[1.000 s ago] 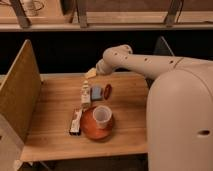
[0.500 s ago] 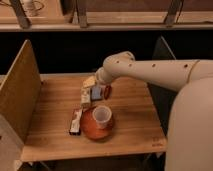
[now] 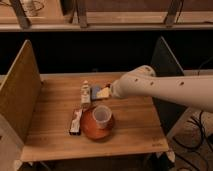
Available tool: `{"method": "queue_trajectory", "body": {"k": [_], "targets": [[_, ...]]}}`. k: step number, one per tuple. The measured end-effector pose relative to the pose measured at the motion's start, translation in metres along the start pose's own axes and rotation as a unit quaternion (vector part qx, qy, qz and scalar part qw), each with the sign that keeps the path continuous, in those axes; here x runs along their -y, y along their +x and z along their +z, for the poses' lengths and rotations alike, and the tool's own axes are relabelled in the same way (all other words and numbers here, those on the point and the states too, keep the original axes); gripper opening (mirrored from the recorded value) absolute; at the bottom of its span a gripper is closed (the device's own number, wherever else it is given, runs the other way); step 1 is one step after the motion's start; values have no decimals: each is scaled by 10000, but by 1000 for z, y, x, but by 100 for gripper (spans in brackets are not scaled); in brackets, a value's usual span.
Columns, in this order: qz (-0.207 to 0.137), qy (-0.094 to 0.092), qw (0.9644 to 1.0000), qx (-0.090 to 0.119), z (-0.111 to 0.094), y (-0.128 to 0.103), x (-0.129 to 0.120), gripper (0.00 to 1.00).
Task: Move the arm in a circular motion
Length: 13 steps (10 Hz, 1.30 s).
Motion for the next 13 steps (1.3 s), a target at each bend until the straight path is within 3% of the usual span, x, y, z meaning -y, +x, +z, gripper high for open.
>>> {"method": "queue_trajectory", "body": {"k": [1, 3, 4, 6, 8, 9, 10, 11, 13], "targets": [[99, 422, 9989, 159, -18, -7, 37, 80], [58, 1151, 9924, 421, -43, -40, 89, 80], [-23, 1450, 9880, 538, -48, -61, 104, 80], [-162, 1799, 9808, 731, -48, -100, 113, 80], [-290, 1779, 9806, 774, -32, -123, 94, 80], [-439, 1545, 9849, 649, -5, -125, 59, 80], [-517, 1440, 9865, 583, 5, -123, 44, 80], [-708, 1123, 9904, 378, 29, -111, 7, 80], [-978, 607, 9933, 55, 55, -82, -45, 80]]}}
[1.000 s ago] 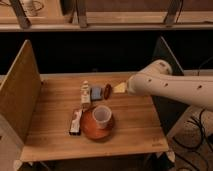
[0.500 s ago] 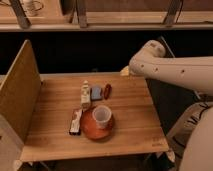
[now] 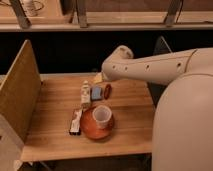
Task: Move the arm in a circular motion
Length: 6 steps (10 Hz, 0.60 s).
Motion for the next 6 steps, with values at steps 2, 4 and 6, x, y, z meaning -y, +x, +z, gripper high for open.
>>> {"method": "queue_trajectory", "body": {"k": [2, 4, 6], "targets": [[-229, -420, 9985, -270, 7, 28, -40, 80], [-320, -639, 9960, -532, 6, 59, -54, 80], [-209, -682, 9945, -771, -3, 92, -45, 80]]}}
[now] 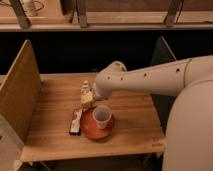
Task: Move the arm in a circular motion
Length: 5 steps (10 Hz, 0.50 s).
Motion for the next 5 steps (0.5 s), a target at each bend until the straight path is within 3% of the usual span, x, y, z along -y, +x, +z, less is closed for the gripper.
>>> {"method": "queue_trajectory", "body": {"k": [1, 3, 5], "targets": [[83, 56, 9999, -51, -4, 10, 10, 80], [605, 502, 9969, -8, -32, 25, 69, 80], [834, 875, 9926, 134, -56, 15, 107, 80]]}}
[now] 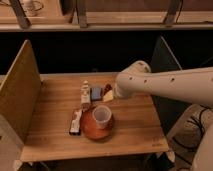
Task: Move the arm in a circular motion
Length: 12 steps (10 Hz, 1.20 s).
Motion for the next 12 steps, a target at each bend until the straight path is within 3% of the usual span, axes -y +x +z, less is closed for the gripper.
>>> {"method": "queue_trajectory", "body": {"k": [2, 3, 4, 6, 8, 10, 11, 12], "targets": [[122, 451, 9988, 172, -14, -38, 35, 80], [103, 564, 9982, 199, -14, -53, 38, 80], [55, 629, 9978, 224, -11, -70, 34, 80], [-142, 551, 9981, 218, 3, -97, 5, 80], [-545, 83, 9985, 60, 27, -96, -58, 80], [-842, -424, 9955, -120, 40, -78, -109, 80], [-995, -768, 9918, -230, 44, -62, -138, 80], [-1146, -993, 9879, -312, 45, -48, -158, 80]]}}
